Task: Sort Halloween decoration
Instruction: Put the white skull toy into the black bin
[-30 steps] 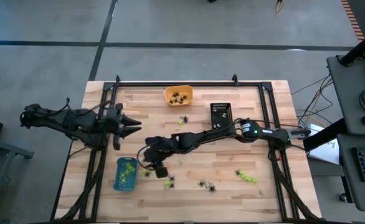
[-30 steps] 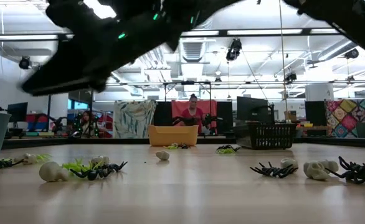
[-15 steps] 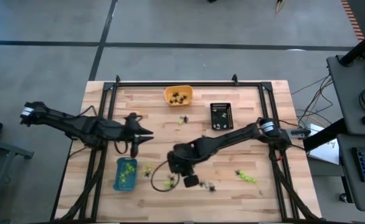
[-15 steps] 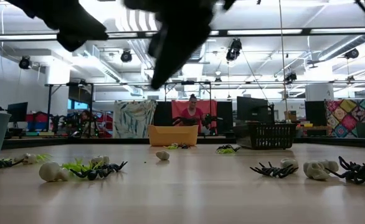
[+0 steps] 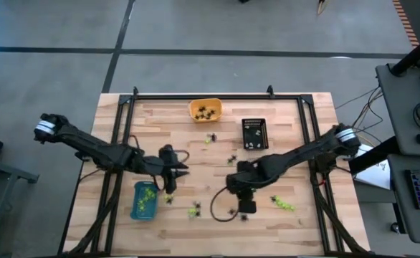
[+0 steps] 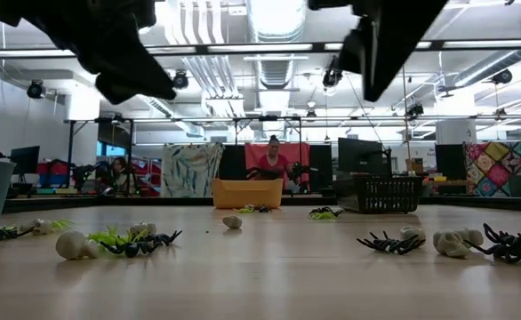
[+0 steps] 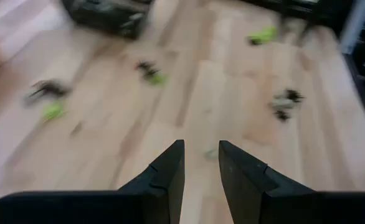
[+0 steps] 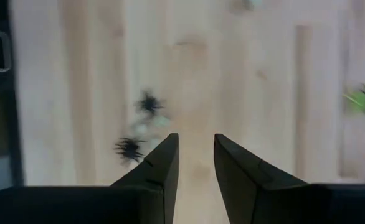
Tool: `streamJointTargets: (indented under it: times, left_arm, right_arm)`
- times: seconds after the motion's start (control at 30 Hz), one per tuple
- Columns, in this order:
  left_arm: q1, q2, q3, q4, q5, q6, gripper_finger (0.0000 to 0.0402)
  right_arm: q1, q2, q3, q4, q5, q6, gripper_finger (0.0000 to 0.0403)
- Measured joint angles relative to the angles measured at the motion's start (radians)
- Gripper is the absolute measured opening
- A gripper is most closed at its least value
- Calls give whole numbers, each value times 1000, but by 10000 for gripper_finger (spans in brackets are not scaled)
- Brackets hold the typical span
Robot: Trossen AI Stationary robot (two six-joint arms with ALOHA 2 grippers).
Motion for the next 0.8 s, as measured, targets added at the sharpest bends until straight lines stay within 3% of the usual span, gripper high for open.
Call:
streamJointTargets:
  times: [0.2,0.33,0.57,0.8]
  left_arm:
    - [-73,168,0,202,-116,108,81]
    - [-93,279,0,289,-182,104,81]
    - [-99,455,0,463,-183,91,96]
    - [-99,576,0,587,-182,76,144]
  right_arm:
    - [17,-131,-147,85,107,49,84]
    - [23,-187,-212,168,145,47,86]
    - [23,-218,-264,235,146,29,82]
    - [23,-218,-291,267,146,29,86]
